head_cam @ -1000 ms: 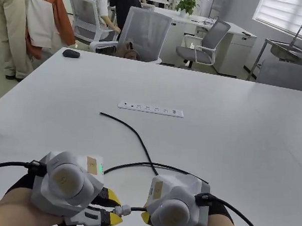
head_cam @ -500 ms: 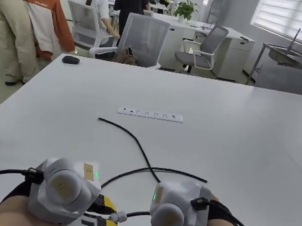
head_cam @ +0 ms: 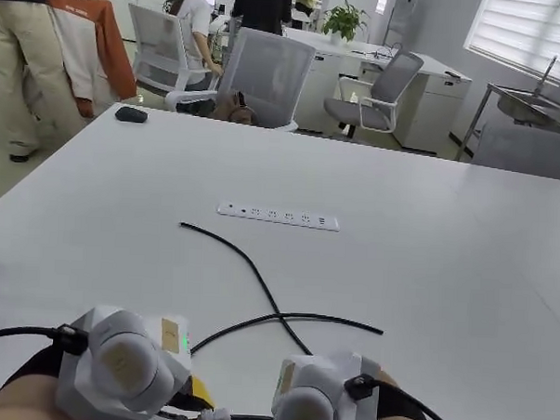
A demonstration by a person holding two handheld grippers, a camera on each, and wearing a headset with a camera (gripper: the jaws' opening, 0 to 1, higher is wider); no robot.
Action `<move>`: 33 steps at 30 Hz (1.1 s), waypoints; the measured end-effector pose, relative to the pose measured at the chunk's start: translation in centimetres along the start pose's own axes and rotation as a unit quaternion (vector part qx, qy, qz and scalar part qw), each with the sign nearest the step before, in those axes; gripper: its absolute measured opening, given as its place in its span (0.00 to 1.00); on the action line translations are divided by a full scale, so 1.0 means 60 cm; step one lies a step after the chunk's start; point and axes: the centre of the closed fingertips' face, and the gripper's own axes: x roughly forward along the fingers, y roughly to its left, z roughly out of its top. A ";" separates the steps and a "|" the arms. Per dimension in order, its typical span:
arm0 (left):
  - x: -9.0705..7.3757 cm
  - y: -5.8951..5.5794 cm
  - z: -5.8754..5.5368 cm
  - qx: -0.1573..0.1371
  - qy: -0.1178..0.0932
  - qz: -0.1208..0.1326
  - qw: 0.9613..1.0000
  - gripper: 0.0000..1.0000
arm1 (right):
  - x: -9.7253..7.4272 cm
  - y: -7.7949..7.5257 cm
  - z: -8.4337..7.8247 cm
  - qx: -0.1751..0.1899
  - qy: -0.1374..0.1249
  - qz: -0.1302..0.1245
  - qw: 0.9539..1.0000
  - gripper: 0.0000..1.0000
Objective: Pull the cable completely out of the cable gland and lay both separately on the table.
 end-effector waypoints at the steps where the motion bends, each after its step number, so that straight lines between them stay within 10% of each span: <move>1: 0.000 0.000 0.000 0.001 0.001 0.000 1.000 0.17 | 0.000 0.006 0.010 0.001 -0.013 0.007 1.000 0.21; 11: 0.011 -0.019 0.005 0.029 0.007 -0.021 0.999 0.17 | -0.010 0.036 0.074 -0.049 -0.088 0.032 0.994 0.19; 16: 0.010 -0.017 0.008 0.030 0.000 -0.021 0.999 0.17 | -0.014 0.034 0.075 -0.049 -0.092 0.034 0.994 0.01; 33: 0.002 -0.001 0.002 0.012 0.000 -0.002 1.000 0.17 | -0.009 0.010 0.032 -0.009 -0.040 0.010 0.999 0.01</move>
